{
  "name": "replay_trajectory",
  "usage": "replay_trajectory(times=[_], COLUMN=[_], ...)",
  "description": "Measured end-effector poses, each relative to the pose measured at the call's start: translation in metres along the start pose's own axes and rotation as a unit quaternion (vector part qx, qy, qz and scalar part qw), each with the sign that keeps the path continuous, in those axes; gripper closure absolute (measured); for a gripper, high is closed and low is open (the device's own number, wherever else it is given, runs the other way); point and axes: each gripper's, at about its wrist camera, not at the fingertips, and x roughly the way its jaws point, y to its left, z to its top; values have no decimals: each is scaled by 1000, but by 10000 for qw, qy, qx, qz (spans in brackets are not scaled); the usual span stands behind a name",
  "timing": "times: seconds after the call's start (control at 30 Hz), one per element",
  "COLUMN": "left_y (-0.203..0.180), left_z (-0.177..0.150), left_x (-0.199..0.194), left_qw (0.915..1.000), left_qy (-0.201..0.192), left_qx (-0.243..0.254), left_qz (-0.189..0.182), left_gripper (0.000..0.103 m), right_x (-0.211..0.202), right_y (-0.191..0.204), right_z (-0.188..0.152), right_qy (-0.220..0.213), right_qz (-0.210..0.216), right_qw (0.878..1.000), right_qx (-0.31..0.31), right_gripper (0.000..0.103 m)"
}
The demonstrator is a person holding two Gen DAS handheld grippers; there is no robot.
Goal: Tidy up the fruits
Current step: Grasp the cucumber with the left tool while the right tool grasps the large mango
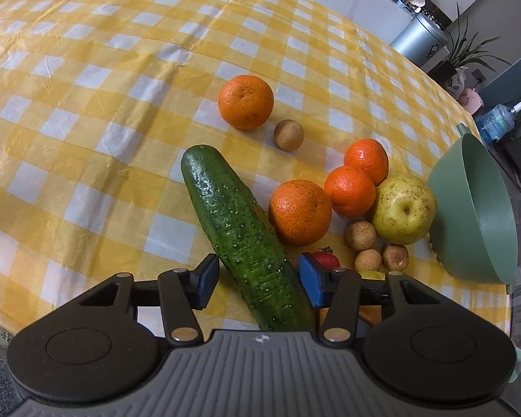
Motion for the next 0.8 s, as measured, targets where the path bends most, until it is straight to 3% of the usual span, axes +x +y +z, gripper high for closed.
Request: replay_trajectory(times=[0.33,0.8], left_y=[-12,-13], left_z=[-2,2], left_x=[-11,5], left_qw=[9968,9969], left_qy=[223,172], left_qx=[666,482], left_qz=[383,604], left_gripper=[56,48], right_x=[-14,-2], right_y=[0,-3], right_z=[-1,1], right_qy=[-97,-141], right_qz=[-643,-520], right_qw=[9964,9970], right_qx=[-537,-559], right_gripper=[41,40])
